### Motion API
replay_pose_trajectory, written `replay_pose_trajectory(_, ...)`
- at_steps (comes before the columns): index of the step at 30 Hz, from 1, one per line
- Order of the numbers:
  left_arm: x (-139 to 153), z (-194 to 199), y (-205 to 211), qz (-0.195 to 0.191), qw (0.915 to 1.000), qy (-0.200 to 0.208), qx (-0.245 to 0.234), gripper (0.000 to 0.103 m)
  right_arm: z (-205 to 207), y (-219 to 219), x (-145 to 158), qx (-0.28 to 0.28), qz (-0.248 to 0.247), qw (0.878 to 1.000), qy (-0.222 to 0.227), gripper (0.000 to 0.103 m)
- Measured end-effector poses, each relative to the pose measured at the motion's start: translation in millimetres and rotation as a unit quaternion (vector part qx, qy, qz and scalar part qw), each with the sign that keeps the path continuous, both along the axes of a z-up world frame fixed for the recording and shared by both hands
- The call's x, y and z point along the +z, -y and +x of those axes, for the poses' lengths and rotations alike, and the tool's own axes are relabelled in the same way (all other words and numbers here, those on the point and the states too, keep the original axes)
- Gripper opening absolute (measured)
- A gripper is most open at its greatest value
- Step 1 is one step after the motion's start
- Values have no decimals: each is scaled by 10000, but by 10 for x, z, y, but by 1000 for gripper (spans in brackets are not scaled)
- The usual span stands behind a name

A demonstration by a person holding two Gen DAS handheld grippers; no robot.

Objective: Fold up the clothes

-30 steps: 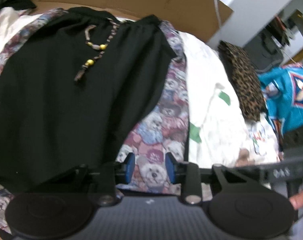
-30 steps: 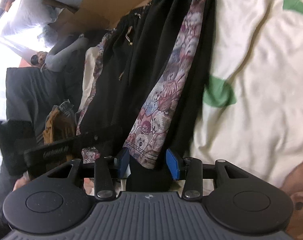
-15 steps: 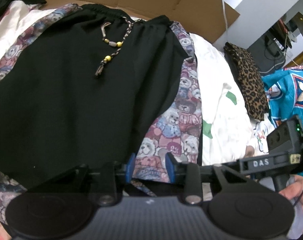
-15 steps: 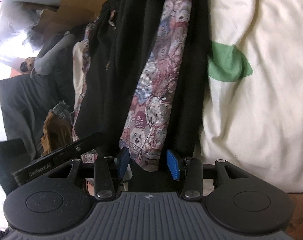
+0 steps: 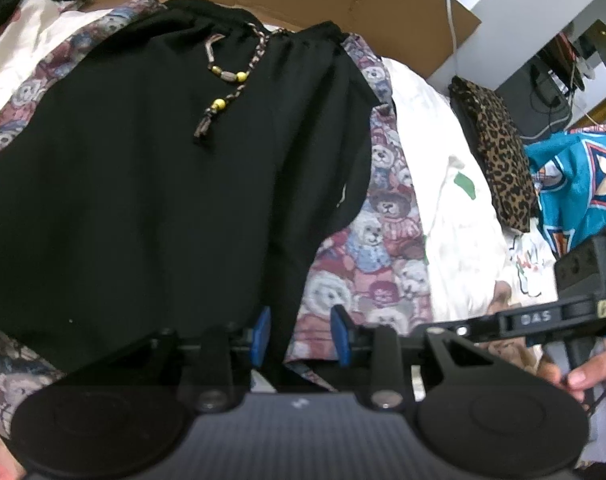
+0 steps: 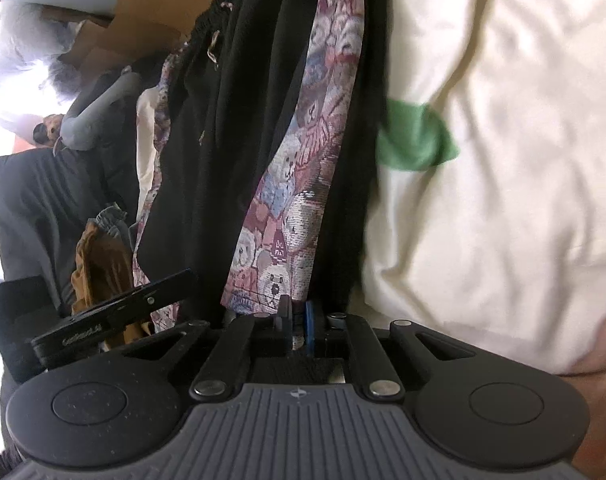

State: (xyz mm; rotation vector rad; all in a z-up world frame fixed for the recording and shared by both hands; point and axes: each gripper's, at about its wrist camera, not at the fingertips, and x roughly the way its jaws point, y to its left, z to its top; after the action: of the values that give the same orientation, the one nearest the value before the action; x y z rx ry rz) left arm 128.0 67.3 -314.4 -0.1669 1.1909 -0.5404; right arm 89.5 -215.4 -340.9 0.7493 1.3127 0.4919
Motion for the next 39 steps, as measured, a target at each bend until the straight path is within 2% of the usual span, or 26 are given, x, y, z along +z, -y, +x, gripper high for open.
replay_pose_trajectory(10, -15, -38, 272, 145, 9996, -56, -233, 35, -159, 527, 209, -27, -269, 9992, 293, 3)
replay_pose_trajectory(16, -10, -64, 483, 263, 9987, -45, -437, 35, -220, 938, 307, -32, -673, 9966, 468, 2)
replay_pose_trajectory(26, -23, -126, 836, 465, 9958, -10, -786, 35, -290, 1648, 623, -94, -1397, 9862, 888, 2)
replay_pose_trajectory(32, -60, -178, 1020, 540, 9934, -34, -1011, 35, -244, 1846, 896, 18, -1639, 9790, 1215, 2)
replay_pose_trajectory(35, -77, -207, 1074, 569, 9921, -62, -1114, 35, -241, 1880, 914, 53, -1695, 9774, 1265, 2)
replay_pose_trajectory(39, -119, -217, 1113, 663, 9912, -145, -1139, 36, -219, 1879, 708, 2, -1466, 9841, 999, 6)
